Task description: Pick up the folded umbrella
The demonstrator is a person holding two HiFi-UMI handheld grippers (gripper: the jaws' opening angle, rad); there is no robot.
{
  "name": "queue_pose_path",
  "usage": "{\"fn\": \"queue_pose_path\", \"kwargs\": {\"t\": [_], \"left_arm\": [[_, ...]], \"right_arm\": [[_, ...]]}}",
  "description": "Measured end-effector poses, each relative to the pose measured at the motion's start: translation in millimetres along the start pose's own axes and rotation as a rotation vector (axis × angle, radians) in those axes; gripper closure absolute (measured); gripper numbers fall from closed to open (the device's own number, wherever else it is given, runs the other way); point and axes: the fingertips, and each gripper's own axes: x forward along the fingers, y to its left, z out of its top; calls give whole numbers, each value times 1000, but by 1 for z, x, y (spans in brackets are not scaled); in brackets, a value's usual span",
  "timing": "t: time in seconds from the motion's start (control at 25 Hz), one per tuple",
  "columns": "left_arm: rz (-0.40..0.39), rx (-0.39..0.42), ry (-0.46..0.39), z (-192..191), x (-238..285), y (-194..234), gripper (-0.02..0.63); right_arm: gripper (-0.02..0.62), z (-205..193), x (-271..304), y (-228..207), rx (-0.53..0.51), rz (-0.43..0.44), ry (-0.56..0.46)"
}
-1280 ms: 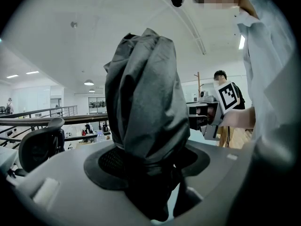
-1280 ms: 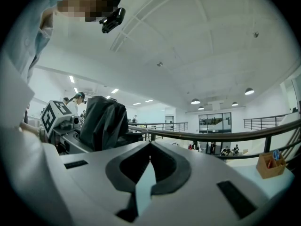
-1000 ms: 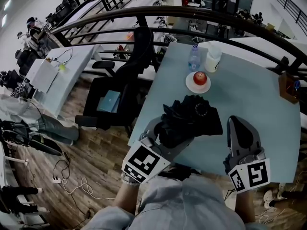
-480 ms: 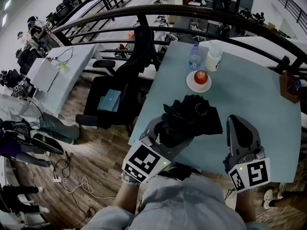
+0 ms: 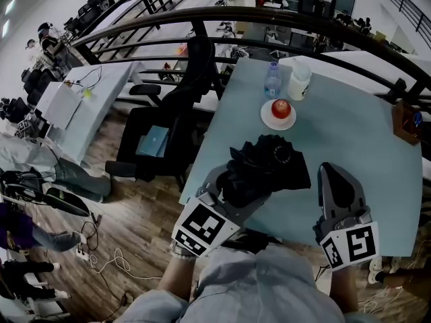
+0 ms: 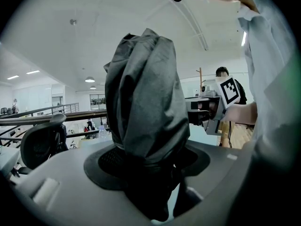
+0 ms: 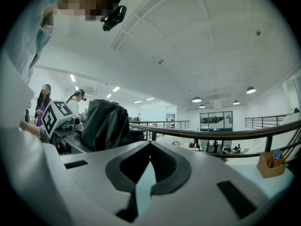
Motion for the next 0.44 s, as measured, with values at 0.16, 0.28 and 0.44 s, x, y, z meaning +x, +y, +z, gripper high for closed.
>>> {"fn": "queue_pose_path", "kwargs": {"t": [0.16,0.28,0.44], "left_arm": [[1,8,8,-2,0,1,316],[2,11,14,-4,1,1,316],[1,13,20,-6,3,2,316]], "right_arm": [[595,-1,1,0,-1,0,0],[595,-2,2,1,-1,2,1],[595,-2,4,1,-2,4,3]]}}
